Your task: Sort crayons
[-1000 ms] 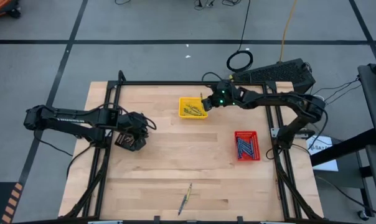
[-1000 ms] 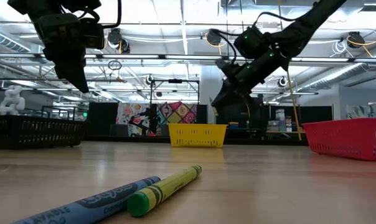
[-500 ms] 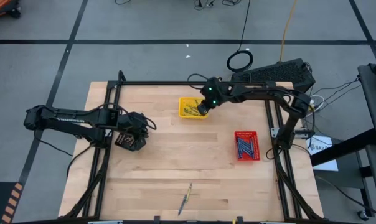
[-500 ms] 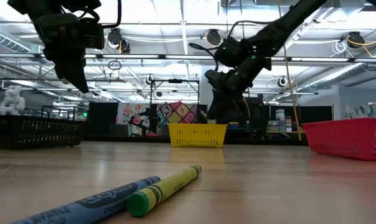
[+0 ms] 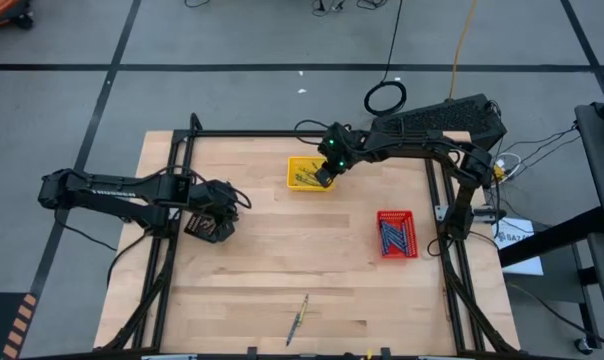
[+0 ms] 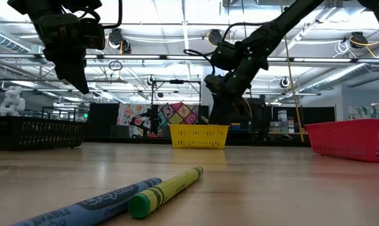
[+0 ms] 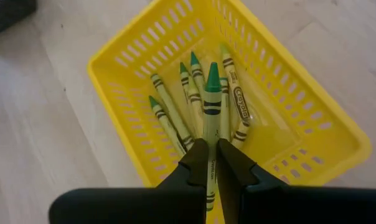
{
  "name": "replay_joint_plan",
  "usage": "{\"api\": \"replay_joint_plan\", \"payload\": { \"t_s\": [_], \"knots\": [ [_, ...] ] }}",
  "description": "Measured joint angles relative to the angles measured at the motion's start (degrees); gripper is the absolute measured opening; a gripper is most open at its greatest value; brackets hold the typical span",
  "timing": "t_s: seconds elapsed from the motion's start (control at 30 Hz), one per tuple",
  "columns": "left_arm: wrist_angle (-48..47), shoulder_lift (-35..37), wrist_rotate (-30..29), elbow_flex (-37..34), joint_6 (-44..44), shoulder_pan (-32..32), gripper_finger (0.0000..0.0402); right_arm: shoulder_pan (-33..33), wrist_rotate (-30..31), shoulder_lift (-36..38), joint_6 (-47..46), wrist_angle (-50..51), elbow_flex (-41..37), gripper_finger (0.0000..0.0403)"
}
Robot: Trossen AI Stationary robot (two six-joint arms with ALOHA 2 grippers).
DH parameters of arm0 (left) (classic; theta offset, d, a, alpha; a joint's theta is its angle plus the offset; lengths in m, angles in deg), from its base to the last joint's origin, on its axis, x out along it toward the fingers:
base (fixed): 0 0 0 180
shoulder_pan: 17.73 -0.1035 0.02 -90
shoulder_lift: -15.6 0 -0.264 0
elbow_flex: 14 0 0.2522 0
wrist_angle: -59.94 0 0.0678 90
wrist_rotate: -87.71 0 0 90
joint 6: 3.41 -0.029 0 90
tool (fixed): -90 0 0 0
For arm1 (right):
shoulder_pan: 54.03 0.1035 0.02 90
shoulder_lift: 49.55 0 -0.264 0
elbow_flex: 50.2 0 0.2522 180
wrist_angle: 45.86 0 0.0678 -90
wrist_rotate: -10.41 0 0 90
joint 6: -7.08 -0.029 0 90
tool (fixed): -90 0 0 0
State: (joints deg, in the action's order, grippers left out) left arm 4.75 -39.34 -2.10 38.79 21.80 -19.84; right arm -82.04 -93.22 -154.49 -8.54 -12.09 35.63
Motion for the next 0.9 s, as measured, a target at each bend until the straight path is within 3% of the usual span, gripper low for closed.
{"api": "replay_joint_plan", "payload": {
  "t_s": [0.27,0.9],
  "knots": [
    [0.0,0.0,0.0,0.0,0.1,0.0,0.0061,0.0,0.0,0.0,1.8,0.1,0.0,0.0005],
    [0.0,0.0,-0.5,0.0,2.9,0.0,0.0061,0.0,0.0,0.0,1.9,-0.1,0.0,0.0072]
  ]
}}
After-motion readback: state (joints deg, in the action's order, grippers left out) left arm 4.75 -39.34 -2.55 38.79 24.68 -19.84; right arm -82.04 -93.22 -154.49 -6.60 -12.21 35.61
